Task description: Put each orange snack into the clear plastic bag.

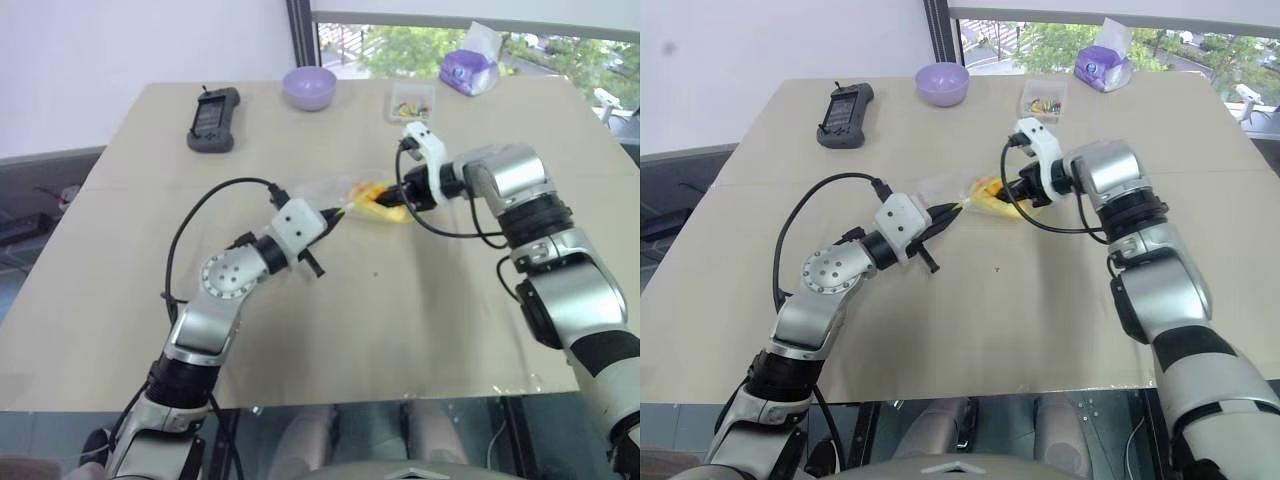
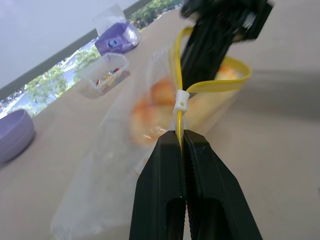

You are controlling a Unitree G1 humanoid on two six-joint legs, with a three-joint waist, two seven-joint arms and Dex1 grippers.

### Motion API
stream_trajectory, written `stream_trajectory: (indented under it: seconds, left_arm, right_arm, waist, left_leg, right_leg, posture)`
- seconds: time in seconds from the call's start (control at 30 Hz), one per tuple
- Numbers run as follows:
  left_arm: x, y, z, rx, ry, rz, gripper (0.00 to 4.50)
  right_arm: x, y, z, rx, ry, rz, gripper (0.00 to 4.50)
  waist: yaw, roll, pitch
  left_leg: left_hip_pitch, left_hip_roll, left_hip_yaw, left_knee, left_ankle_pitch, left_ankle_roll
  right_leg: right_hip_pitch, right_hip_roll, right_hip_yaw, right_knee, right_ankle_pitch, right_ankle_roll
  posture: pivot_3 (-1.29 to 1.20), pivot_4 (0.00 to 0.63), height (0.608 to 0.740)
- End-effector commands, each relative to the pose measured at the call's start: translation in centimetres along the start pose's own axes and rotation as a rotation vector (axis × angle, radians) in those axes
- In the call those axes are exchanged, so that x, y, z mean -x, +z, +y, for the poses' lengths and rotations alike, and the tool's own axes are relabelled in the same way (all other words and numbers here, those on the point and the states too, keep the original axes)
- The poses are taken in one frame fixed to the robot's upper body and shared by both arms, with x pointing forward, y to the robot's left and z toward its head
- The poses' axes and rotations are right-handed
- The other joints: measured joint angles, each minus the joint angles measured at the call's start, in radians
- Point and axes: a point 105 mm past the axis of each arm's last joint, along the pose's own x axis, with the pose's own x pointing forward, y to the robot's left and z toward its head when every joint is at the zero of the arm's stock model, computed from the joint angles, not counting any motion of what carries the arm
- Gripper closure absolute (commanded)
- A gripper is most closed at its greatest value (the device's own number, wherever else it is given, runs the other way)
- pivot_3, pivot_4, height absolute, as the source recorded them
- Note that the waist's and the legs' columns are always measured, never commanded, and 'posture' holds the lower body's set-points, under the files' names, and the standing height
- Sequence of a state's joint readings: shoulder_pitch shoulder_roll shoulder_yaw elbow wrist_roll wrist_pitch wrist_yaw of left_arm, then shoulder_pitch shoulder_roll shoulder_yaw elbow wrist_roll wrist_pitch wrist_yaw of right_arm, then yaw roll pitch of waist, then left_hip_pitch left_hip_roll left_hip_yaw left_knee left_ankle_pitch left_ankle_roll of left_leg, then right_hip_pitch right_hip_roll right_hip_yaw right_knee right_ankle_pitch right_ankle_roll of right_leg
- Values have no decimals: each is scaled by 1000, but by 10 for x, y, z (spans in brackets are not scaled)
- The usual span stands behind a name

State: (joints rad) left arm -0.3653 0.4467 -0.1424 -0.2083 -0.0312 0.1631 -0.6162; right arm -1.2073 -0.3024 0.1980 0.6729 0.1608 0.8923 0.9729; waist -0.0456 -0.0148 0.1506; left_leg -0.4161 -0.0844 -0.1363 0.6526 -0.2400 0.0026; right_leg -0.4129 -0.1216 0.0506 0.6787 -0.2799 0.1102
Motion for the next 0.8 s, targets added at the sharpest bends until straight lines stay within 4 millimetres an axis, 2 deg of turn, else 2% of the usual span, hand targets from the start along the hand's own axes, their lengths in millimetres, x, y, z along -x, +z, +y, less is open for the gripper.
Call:
stream_trajectory:
  seconds: [0.03,0.13,0.2,0.23,0.4,0.63,0.73,0.8]
  left_arm:
    - [-4,10,-1,-20,-8,-43,4500]
    - [-6,11,-2,-16,-10,-49,4500]
    - [-7,11,-3,-14,-11,-52,4500]
    - [-7,11,-3,-14,-11,-53,4500]
    - [-6,8,3,-10,16,-40,4500]
    - [-3,1,16,-11,72,-16,4500]
    - [-2,0,16,-9,77,-12,4500]
    - [-3,0,16,-7,78,-12,4500]
  right_arm:
    - [5,29,7,15,-8,-126,4494]
    - [2,36,13,22,-4,-208,4494]
    - [1,33,11,88,-38,-214,4494]
    - [0,30,10,120,-50,-209,3565]
    - [10,15,11,181,-29,-156,1394]
    - [53,2,13,245,80,-123,1394]
    - [74,-5,17,215,145,-107,1394]
    - [80,-8,17,198,155,-104,1394]
  waist:
    - [1,0,0]
    - [0,0,0]
    - [0,0,0]
    - [0,0,0]
    - [1,0,0]
    - [0,0,0]
    - [3,0,0]
    - [1,0,0]
  left_leg:
    - [0,0,0,0,0,0]
    - [0,0,0,0,0,0]
    - [0,0,0,0,0,0]
    - [0,0,0,0,0,0]
    - [0,-1,0,0,0,0]
    - [0,0,0,0,0,0]
    - [0,0,0,0,0,0]
    - [0,0,0,0,0,0]
  right_leg:
    - [0,0,0,0,0,0]
    - [0,0,0,0,0,0]
    - [0,0,0,0,0,0]
    - [0,0,0,0,0,0]
    - [0,0,0,0,0,0]
    - [0,0,0,0,0,0]
    - [0,0,0,0,0,0]
    - [0,0,0,0,0,0]
  posture:
    - [0,150,740]
    - [0,150,740]
    - [0,150,740]
    - [0,150,740]
    - [0,150,740]
    - [0,150,740]
    - [0,150,740]
    - [0,150,740]
